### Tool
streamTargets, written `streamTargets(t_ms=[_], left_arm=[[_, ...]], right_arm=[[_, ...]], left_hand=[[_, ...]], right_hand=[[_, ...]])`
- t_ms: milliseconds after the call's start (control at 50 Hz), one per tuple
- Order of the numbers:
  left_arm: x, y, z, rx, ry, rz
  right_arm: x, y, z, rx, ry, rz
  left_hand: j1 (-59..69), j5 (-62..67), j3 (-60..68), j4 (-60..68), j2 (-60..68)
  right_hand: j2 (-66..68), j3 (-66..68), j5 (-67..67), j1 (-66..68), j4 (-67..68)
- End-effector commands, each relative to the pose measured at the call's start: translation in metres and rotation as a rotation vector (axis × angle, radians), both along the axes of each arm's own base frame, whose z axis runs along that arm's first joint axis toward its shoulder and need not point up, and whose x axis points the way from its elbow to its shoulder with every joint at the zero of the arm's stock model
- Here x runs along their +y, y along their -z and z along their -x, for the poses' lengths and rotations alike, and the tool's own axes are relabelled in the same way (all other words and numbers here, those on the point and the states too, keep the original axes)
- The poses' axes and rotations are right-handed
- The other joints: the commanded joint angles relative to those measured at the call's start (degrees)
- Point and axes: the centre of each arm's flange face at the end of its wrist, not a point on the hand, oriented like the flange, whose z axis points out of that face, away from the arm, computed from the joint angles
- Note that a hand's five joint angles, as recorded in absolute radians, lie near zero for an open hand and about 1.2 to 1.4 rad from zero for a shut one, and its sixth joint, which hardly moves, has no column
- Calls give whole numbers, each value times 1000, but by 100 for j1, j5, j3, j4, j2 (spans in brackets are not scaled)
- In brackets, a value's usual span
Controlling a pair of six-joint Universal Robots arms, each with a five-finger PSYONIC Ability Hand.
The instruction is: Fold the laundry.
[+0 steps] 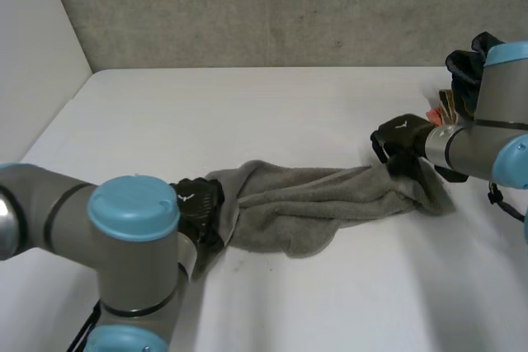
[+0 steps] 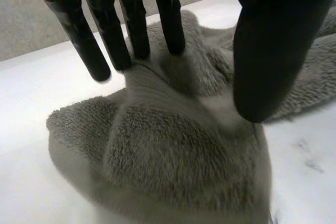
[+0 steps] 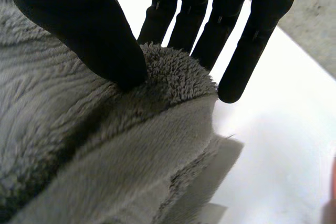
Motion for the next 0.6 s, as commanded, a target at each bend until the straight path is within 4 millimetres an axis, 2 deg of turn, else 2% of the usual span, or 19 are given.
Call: streamTargets(t_ms=[20,100,160,200,220,260,280,340,380,420,480,500,520,540,600], left_arm=[[-14,4,8,9,-25,44],[-24,-3,8,0,-40,110],[-34,-11,-1,-65,-49,150],[-41,-32,-9,-92,-54,206],[-43,-51,-15,-102,-61,248],[-41,-70,-20,-99,-52,287],[-35,-86,-23,-91,-34,314],[-20,-116,-27,-72,39,347],[-14,-125,-32,-71,70,336],[-8,-126,-39,-84,107,284],[1,-110,-42,-105,154,189],[10,-98,-43,-119,189,136],[13,-91,-43,-126,201,113],[15,-87,-43,-130,209,105],[18,-60,-40,-155,227,50]], right_arm=[[23,-36,7,-5,2,59],[43,-59,13,-14,6,112],[52,-74,18,-6,17,164],[54,-79,24,8,27,184],[57,-82,29,28,38,195],[60,-87,35,54,52,204],[64,-93,39,88,65,224],[82,-104,48,177,80,237],[94,-108,51,228,73,233],[109,-113,55,285,52,231],[117,-112,55,293,42,239],[117,-110,55,291,45,238],[117,-108,55,288,49,239],[117,-107,54,282,50,241],[111,-102,54,239,80,265]], left_hand=[[4122,4339,4350,4339,4341],[4349,4566,4577,4565,4568],[4349,4566,4577,4565,4568],[4349,4566,4577,4565,4568],[4349,4566,4577,4565,4568],[4349,4566,4577,4565,4568],[4349,4566,4577,4565,4568],[4349,4566,4577,4565,4568],[4349,4566,4577,4565,4568],[4349,4566,4577,4565,4568],[4349,4566,4577,4565,4568],[3019,3236,3247,3235,3238],[1124,1340,1352,1340,1342],[173,389,400,389,391],[-274,-57,-46,-58,-55]], right_hand=[[1323,1232,1431,1810,1146],[1323,1232,1431,1810,1146],[1323,1232,1431,1810,1146],[1323,1232,1431,1810,1146],[1323,1232,1431,1810,1146],[1323,1232,1431,1810,1146],[1323,1232,1431,1810,1146],[1323,1232,1431,1810,1146],[1323,1232,1431,1810,1146],[1323,1232,1431,1810,1146],[1323,1232,1431,1810,1146],[1323,1232,1431,1810,1146],[1323,1232,1431,1810,1146],[1323,1232,1431,1810,1146],[1323,1232,1431,1810,1146]])
